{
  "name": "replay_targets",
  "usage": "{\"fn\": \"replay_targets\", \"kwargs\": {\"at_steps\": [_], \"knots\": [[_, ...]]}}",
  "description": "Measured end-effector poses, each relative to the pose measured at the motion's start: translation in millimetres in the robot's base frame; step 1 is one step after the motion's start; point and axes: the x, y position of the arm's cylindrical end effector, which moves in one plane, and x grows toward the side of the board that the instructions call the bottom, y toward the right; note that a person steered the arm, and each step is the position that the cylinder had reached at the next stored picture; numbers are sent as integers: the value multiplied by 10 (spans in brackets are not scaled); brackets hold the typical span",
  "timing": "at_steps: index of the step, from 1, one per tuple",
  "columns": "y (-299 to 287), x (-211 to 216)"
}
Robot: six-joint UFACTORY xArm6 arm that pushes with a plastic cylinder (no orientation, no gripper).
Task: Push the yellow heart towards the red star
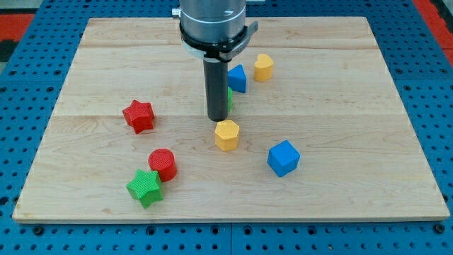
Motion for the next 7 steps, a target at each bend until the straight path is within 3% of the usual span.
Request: {"fn": "replay_targets", "kwargs": {"at_steps": [1, 2, 4, 7], "knots": [[22, 26], [702, -65], [1246, -603], [405, -1603]]}}
